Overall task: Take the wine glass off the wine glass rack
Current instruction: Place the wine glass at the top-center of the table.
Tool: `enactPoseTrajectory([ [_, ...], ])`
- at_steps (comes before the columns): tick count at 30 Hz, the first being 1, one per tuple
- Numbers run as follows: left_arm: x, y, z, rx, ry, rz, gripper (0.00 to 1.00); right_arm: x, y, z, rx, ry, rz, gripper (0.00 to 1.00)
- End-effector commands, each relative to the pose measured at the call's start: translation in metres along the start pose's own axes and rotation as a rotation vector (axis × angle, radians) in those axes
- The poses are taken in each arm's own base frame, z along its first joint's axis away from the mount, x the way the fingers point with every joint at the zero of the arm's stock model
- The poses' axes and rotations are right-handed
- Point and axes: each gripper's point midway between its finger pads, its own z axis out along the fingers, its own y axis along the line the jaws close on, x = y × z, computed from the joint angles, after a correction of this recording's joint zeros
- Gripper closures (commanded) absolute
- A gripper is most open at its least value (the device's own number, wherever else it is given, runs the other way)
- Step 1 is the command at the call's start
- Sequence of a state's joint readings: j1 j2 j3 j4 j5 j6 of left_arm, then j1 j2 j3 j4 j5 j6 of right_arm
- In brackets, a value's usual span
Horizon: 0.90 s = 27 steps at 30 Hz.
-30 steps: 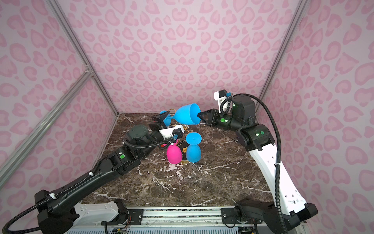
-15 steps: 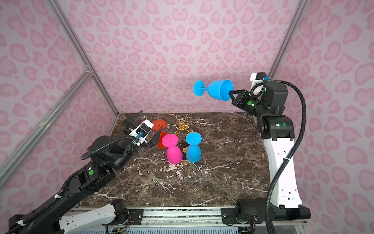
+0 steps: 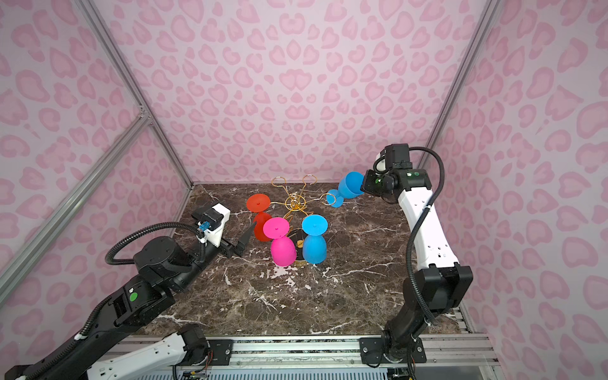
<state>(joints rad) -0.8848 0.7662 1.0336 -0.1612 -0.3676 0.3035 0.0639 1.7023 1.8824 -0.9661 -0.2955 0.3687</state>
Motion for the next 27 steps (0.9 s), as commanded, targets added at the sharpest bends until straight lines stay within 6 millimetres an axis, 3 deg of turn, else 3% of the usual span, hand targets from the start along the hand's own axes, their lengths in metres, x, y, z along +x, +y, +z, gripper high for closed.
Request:
enactPoseTrajectory([
  [1, 0.003, 0.002, -0.001, -0.015, 0.006, -0.048, 0.02, 0.012, -0.016, 0.015, 0.124, 0.081, -0.062, 1.00],
  [12, 0.012, -0.001, -0.002, -0.003, 0.032, -0.069, 0.02, 0.047, -0.024, 0.052, 0.233, 0.278, -0.154, 1.00],
  [27, 0.017, -0.002, -0.005, 0.002, 0.053, -0.097, 0.02, 0.063, -0.028, 0.072, 0.291, 0.294, -0.187, 1.00],
])
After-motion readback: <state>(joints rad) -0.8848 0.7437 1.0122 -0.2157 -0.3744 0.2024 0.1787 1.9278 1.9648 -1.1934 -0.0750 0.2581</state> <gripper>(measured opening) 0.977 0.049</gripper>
